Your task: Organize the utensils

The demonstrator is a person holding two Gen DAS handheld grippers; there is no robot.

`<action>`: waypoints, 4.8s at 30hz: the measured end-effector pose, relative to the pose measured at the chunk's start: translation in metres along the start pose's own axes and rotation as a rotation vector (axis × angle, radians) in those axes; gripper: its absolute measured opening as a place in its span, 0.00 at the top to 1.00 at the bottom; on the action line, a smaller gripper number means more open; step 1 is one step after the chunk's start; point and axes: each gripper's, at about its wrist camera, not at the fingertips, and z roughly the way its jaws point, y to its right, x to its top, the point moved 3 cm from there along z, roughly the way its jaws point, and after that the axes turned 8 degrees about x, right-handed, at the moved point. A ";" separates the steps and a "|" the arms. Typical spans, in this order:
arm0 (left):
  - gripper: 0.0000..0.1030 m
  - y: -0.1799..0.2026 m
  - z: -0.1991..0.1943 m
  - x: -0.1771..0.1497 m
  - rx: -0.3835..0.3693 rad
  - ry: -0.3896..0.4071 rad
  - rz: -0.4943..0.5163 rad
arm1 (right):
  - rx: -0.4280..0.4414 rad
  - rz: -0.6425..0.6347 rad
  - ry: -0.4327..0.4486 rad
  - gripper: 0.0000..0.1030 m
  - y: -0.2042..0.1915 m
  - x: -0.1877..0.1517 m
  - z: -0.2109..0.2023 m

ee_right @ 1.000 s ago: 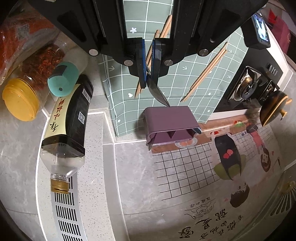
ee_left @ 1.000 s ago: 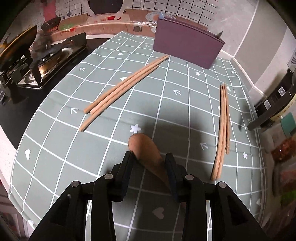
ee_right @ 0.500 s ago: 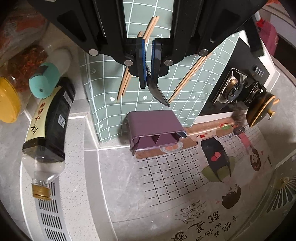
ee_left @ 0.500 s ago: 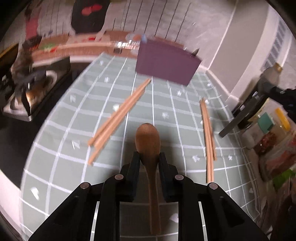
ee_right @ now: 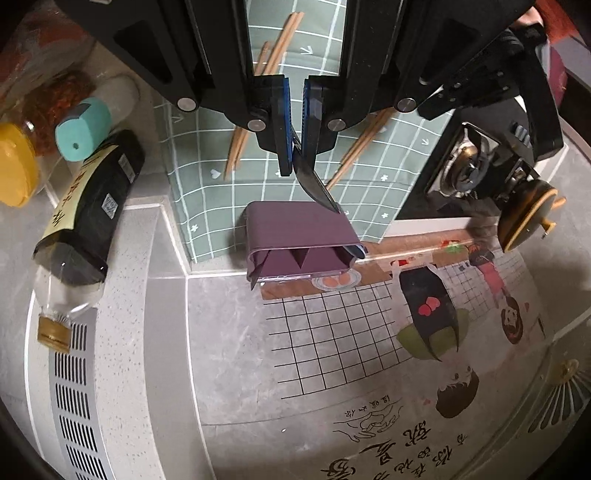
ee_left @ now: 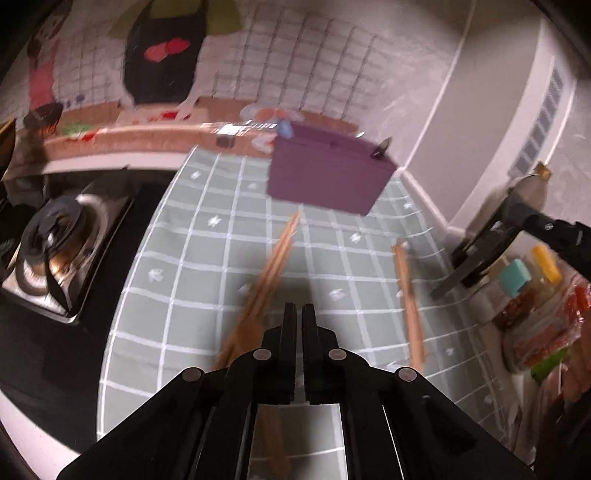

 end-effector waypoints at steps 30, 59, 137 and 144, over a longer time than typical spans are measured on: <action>0.72 -0.008 0.032 -0.018 0.173 -0.010 -0.049 | 0.074 -0.010 -0.058 0.96 0.006 -0.023 0.016; 0.73 -0.047 0.080 0.155 -0.058 -0.015 -0.151 | -0.052 0.004 0.073 0.96 -0.008 0.099 0.041; 0.72 -0.034 0.195 0.119 0.102 -0.165 0.129 | 0.003 0.088 -0.111 0.96 0.024 0.029 0.105; 0.72 -0.044 0.127 0.101 -0.018 -0.066 0.010 | 0.030 0.096 -0.107 0.96 0.016 0.033 0.100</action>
